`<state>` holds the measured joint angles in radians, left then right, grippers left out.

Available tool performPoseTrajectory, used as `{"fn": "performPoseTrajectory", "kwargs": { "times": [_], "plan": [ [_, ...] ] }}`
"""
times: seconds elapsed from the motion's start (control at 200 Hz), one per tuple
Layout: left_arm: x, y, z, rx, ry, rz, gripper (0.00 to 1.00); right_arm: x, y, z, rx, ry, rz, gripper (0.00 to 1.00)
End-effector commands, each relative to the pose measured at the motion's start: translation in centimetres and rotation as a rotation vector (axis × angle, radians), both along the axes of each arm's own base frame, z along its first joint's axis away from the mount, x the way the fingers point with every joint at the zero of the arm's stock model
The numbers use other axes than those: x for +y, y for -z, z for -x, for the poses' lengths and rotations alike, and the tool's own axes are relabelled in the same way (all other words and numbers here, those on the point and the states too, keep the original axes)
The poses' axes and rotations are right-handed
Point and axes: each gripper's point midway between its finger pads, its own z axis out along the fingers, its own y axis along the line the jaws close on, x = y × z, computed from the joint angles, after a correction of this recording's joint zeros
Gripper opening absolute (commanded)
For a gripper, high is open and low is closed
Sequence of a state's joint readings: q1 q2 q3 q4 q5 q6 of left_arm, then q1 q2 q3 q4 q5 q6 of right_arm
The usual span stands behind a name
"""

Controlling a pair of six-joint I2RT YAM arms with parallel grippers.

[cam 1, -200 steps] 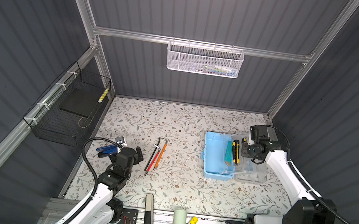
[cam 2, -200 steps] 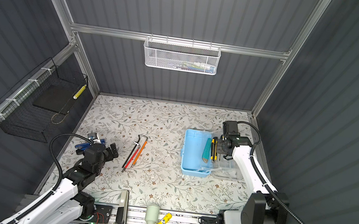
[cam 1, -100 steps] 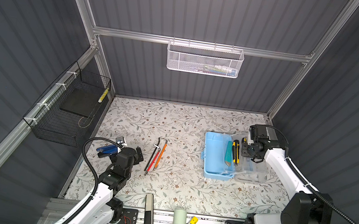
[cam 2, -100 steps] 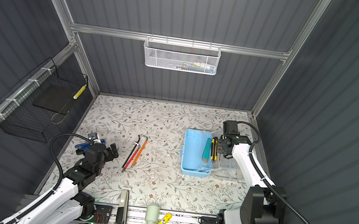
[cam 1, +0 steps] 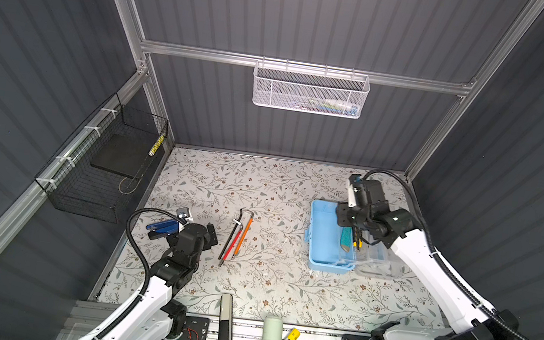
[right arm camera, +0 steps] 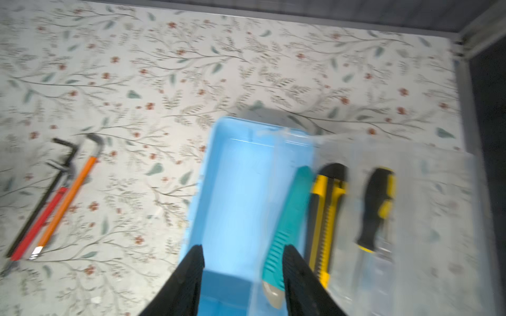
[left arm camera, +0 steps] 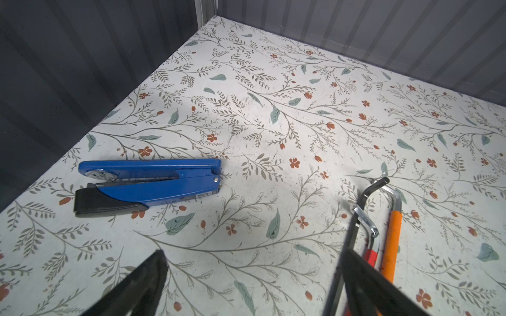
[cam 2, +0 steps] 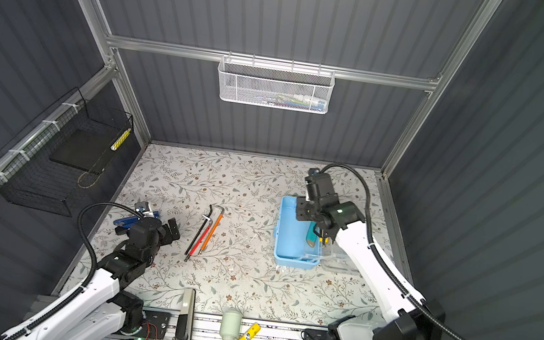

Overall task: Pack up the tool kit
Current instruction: 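Move the right gripper back and grasp the orange-handled hex key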

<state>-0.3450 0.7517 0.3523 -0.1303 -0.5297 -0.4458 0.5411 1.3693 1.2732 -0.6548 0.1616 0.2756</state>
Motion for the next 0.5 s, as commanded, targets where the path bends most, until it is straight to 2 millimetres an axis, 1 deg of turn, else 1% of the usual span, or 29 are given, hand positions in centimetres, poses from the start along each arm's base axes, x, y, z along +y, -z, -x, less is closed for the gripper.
{"fn": "performPoseTrajectory", "kwargs": {
  "times": [0.0, 0.115, 0.185, 0.225, 0.24, 0.245, 0.355, 0.405, 0.495],
  "plan": [
    [-0.2, -1.0, -0.5, -0.019, 0.014, -0.002, 0.99, 7.4, 2.0, -0.8, 0.055, -0.071, -0.136, 0.5],
    [-0.4, -1.0, -0.6, -0.021, 0.023, 0.0, 0.99, 14.0, 4.7, -1.7, 0.095, -0.165, -0.165, 0.51],
    [-0.4, -0.9, -0.6, -0.02, 0.023, -0.001, 1.0, 17.5, 6.3, -2.1, 0.125, -0.214, -0.152, 0.49],
    [-0.3, -1.0, -0.6, -0.022, 0.022, -0.001, 0.99, 19.2, 7.3, -2.2, 0.138, -0.233, -0.124, 0.48],
    [-0.3, -1.0, -0.6, -0.022, 0.022, 0.001, 0.99, 19.7, 7.7, -2.3, 0.14, -0.235, -0.111, 0.48],
    [-0.4, -1.0, -0.6, -0.023, 0.022, 0.001, 0.99, 19.9, 8.3, -2.3, 0.149, -0.235, -0.102, 0.48],
    [-0.2, -1.0, -0.4, -0.028, 0.014, 0.0, 0.99, 23.5, 11.3, -2.1, 0.193, -0.255, -0.09, 0.48],
    [-0.1, -1.1, -0.3, -0.033, 0.012, 0.003, 0.99, 24.6, 12.5, -1.9, 0.214, -0.256, -0.088, 0.48],
    [0.1, -1.1, -0.2, -0.038, 0.005, 0.003, 0.99, 26.0, 14.1, -1.6, 0.225, -0.253, -0.081, 0.49]
  ]
}}
